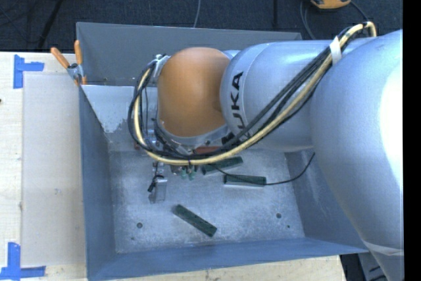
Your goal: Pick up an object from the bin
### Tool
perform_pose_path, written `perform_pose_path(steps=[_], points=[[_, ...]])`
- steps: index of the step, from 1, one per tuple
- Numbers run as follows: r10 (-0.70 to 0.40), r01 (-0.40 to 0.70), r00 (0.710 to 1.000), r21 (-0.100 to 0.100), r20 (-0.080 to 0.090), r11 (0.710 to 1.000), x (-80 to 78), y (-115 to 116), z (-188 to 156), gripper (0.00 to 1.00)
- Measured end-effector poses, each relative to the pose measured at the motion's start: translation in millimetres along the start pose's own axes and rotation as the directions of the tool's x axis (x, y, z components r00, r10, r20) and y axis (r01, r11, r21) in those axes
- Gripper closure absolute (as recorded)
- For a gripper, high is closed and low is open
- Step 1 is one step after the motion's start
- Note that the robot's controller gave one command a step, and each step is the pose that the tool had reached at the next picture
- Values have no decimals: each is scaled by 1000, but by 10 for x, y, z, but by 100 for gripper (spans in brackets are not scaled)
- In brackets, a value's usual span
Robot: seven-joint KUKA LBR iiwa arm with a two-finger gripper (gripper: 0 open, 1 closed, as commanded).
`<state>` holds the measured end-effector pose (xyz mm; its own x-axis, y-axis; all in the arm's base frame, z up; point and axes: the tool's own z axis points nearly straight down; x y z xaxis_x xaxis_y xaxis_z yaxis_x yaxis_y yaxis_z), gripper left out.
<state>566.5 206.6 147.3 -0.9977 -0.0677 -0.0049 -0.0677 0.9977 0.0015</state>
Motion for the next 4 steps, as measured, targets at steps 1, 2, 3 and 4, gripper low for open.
perform_pose_path(steps=[1,2,3,4], points=[[-84,84,996,1,-10,996,205,-502,144,0],[-254,254,967,4,-6,967,423,-771,366,0],[-410,410,912,-3,-7,912,643,-988,467,0],[-358,358,934,-1,-4,934,993,-904,770,100]])
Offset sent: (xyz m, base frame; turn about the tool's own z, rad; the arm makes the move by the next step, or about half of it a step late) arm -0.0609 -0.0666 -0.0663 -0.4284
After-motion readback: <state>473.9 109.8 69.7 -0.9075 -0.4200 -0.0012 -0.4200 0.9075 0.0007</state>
